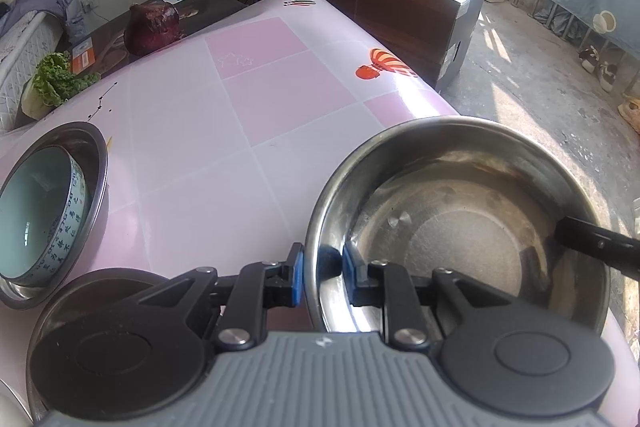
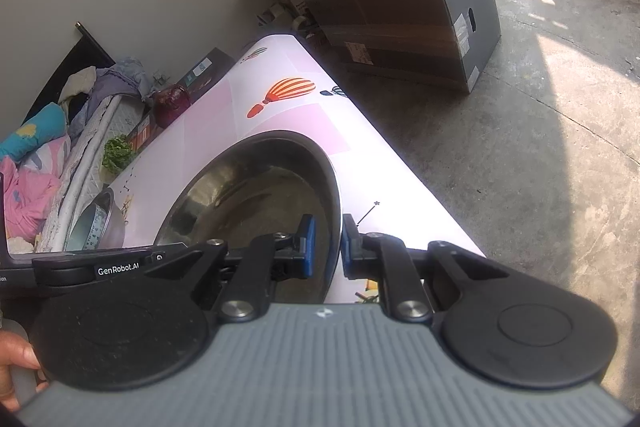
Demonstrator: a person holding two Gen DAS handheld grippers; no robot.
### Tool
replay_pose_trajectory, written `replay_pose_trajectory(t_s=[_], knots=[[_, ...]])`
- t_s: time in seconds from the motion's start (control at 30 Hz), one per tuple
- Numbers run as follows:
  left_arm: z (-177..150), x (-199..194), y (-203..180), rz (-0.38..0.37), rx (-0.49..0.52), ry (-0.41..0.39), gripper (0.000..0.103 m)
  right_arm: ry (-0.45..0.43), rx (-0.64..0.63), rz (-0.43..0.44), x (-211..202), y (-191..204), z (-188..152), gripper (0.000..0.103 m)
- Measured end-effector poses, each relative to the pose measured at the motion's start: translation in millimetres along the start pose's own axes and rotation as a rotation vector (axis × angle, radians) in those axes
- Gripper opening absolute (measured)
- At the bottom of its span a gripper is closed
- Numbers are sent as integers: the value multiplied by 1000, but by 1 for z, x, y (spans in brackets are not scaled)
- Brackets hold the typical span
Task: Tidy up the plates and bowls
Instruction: 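Lift and carry the large steel bowl with both tools, then lower the large steel bowl onto the table and open both tools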
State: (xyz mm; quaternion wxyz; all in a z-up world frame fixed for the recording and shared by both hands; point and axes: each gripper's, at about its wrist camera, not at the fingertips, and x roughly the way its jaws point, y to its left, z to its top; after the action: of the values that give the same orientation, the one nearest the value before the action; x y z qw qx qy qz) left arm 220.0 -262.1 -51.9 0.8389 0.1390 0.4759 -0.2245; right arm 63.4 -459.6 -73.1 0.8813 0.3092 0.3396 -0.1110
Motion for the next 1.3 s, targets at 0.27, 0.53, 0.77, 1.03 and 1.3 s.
replay_pose_trajectory(t_s=[0.27, 0.53, 0.77, 1.03, 1.3], knots=[[-1, -10, 1, 0, 1, -26, 21, -23, -18, 4, -11, 1, 3, 12], [-3, -30, 5, -1, -3, -70, 20, -48, -36, 19, -26, 6, 5, 12], [-8, -52, 13, 7, -18, -112, 20, -72, -64, 43, -44, 21, 8, 12], [-21, -78, 31, 15, -64, -148, 20, -83, -109, 71, -61, 46, 5, 12], [-43, -97, 62, 32, -132, -164, 20, -63, -160, 111, -64, 84, -6, 12]])
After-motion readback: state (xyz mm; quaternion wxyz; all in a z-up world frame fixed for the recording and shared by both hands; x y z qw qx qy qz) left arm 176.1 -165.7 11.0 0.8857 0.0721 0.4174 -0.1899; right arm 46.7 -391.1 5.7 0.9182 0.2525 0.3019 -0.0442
